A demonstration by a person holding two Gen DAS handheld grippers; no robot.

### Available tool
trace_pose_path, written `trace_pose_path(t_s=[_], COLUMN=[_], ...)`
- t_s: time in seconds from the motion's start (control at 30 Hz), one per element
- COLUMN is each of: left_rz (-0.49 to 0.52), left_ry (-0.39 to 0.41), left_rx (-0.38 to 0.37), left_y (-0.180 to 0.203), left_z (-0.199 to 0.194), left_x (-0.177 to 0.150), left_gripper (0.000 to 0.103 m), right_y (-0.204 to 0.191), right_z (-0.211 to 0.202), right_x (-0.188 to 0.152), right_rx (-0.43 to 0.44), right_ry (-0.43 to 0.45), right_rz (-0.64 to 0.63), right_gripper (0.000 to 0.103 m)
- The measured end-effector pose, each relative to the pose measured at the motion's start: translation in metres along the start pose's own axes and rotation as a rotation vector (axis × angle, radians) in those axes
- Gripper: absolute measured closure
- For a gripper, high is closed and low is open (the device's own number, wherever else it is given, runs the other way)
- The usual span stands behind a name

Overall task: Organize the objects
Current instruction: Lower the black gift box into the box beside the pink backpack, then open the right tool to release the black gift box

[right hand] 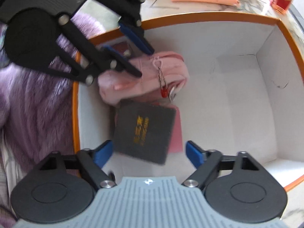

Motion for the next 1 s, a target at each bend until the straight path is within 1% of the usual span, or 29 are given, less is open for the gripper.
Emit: trace_pose_path(t_s=[0.03, 0.1, 0.23, 0.27, 0.33, 0.4, 0.43, 0.5, 0.57, 0.63, 0.67, 0.77, 0.83, 0.9, 1.0], left_rz=[0.005, 0.01, 0.019, 0.02, 0.026, 0.032, 0.034, 0.042, 0.052, 0.05, 0.051, 0.073, 0.076, 0.075, 0.069], left_ry=[-0.001, -0.001, 0.004, 0.006, 0.011, 0.014, 0.016, 0.019, 0.02, 0.024, 0.027, 0.029, 0.031, 0.032, 0.035], left_rx=[-0.002, -0.007, -0.02, -0.024, -0.033, -0.042, -0.048, -0.059, -0.066, -0.077, -0.083, -0.089, -0.095, -0.097, -0.099], left_y=[0.0, 0.0, -0.001, -0.002, -0.002, -0.003, -0.003, -0.004, -0.005, -0.007, -0.008, -0.008, -0.008, -0.009, -0.009], left_z=[0.0, 0.0, 0.001, 0.001, 0.0, 0.0, -0.001, -0.001, -0.002, -0.002, -0.003, -0.002, -0.002, -0.002, -0.002], left_x=[0.0, 0.0, 0.0, 0.0, -0.001, -0.001, -0.002, -0.002, -0.002, -0.002, -0.002, -0.003, -0.003, -0.004, -0.004], left_gripper=[0.073, 0.073, 0.073, 0.073, 0.073, 0.073, 0.073, 0.073, 0.073, 0.073, 0.073, 0.073, 0.073, 0.073, 0.073], right_y=[-0.001, -0.004, -0.016, -0.018, -0.019, -0.019, -0.02, -0.021, -0.023, -0.027, -0.031, -0.044, -0.047, -0.049, -0.055], right_z=[0.001, 0.009, 0.033, 0.039, 0.05, 0.057, 0.059, 0.061, 0.062, 0.061, 0.06, 0.055, 0.056, 0.055, 0.052], right_x=[-0.002, -0.005, 0.0, 0.0, 0.001, 0.003, 0.005, 0.009, 0.012, 0.015, 0.017, 0.019, 0.02, 0.023, 0.026], right_rx=[-0.023, -0.046, -0.063, -0.064, -0.075, -0.071, -0.065, -0.067, -0.081, -0.088, -0.094, -0.093, -0.099, -0.105, -0.141], right_ry=[-0.03, -0.084, -0.118, -0.133, -0.154, -0.166, -0.163, -0.158, -0.146, -0.136, -0.131, -0.062, -0.057, -0.064, -0.066], right_rz=[-0.05, -0.127, -0.249, -0.315, -0.358, -0.385, -0.393, -0.408, -0.456, -0.506, -0.486, -0.604, -0.651, -0.645, -0.69], right_gripper=[0.034, 0.034, 0.036, 0.039, 0.045, 0.053, 0.056, 0.068, 0.074, 0.075, 0.076, 0.081, 0.083, 0.084, 0.084])
Point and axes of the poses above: each gripper's, at about its wrist camera, not at the fingertips, and z roughly the way its jaws point, y to its right, x to its top, the point moved 8 cm from there along z, roughly the way its jaws point, and after that the axes turned 14 degrees about -x, right-handed, at the moved point
